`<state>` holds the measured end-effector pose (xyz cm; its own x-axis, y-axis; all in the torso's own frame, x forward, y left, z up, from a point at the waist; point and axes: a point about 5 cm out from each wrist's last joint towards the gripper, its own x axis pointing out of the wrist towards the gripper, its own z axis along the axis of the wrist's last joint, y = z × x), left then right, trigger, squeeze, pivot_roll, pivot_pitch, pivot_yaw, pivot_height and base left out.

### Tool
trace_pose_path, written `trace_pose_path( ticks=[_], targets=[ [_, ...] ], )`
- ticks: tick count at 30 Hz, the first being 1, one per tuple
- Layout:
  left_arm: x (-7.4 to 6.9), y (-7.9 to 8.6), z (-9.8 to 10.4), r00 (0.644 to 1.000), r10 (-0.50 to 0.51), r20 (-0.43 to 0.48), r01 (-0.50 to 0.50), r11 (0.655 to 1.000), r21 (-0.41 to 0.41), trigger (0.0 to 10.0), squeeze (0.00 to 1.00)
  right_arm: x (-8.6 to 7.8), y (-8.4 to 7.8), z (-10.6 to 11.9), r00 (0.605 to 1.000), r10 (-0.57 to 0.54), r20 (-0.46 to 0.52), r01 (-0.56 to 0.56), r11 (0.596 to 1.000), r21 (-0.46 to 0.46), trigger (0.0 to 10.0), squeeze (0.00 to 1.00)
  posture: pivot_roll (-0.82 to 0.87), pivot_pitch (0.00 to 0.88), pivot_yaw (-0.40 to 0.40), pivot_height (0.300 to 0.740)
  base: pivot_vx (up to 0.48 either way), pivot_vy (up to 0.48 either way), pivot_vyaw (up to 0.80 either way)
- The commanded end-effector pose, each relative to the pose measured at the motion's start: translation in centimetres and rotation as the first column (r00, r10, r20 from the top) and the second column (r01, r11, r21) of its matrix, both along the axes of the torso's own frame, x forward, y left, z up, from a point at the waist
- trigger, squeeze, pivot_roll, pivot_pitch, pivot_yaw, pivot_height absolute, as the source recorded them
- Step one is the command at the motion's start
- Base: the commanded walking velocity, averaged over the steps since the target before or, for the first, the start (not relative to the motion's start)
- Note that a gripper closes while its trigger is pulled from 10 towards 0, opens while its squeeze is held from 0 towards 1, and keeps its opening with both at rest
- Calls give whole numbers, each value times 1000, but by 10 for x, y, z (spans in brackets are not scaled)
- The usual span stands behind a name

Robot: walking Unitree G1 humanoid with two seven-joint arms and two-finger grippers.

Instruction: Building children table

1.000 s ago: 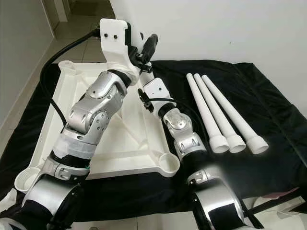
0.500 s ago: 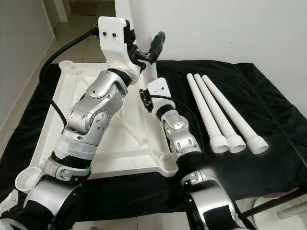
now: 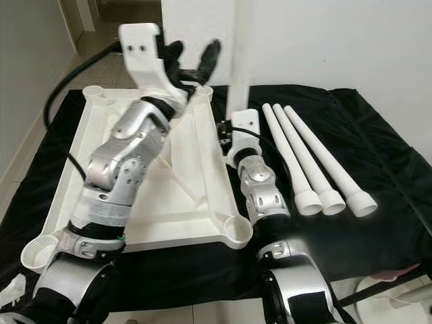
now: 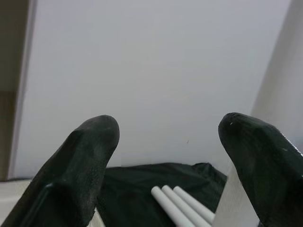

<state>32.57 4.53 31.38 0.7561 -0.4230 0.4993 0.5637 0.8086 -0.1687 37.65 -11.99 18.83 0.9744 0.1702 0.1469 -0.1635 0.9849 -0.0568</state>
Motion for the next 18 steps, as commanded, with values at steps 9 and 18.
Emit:
trace_pose_path(
  ticks=[9,18],
  targets=[
    [-8,18,-37,996,-62,-64,67,995,79,10000,0,-9,-4,3,999,4,51,-8,997,75,10000,0,-7,25,-29,740,0,0,0],
    [-30,23,-88,993,-100,-59,114,928,355,10000,0,-15,-14,3,998,-19,63,14,997,78,10000,0,1,19,-33,740,0,0,0]
  ],
)
